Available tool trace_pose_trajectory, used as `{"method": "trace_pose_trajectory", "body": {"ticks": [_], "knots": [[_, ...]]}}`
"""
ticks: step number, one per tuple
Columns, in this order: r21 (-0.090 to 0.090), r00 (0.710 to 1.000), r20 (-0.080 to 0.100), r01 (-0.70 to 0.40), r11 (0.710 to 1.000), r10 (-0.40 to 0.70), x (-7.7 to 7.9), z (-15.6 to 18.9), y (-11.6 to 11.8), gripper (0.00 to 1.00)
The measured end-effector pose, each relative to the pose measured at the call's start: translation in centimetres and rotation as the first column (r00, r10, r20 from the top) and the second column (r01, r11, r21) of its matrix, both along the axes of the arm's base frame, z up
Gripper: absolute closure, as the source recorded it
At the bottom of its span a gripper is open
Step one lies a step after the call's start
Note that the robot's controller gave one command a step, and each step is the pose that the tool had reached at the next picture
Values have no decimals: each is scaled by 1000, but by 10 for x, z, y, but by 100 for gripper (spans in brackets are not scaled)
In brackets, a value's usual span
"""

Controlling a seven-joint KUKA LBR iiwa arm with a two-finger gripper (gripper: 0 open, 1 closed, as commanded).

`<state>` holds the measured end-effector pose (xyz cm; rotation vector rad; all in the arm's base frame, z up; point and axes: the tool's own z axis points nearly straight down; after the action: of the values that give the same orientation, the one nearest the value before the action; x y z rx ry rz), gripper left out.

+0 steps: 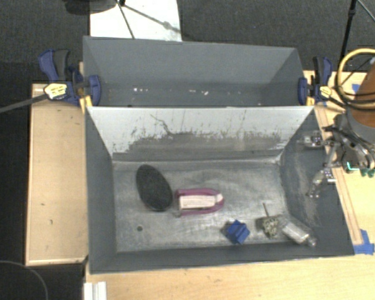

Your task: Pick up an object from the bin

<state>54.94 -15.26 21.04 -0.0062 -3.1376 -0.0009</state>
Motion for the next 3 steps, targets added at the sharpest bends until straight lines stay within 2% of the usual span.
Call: {"method": "trace_pose_trajectory", "body": {"ticks": [1, 2, 3], "knots": [[4, 1000, 3, -10, 1000, 10, 34, -54, 66, 0], [1, 992, 4, -125, 992, 125, -5, -142, 139, 0], [3, 985, 6, -171, 985, 171, -15, -139, 228, 0]]}}
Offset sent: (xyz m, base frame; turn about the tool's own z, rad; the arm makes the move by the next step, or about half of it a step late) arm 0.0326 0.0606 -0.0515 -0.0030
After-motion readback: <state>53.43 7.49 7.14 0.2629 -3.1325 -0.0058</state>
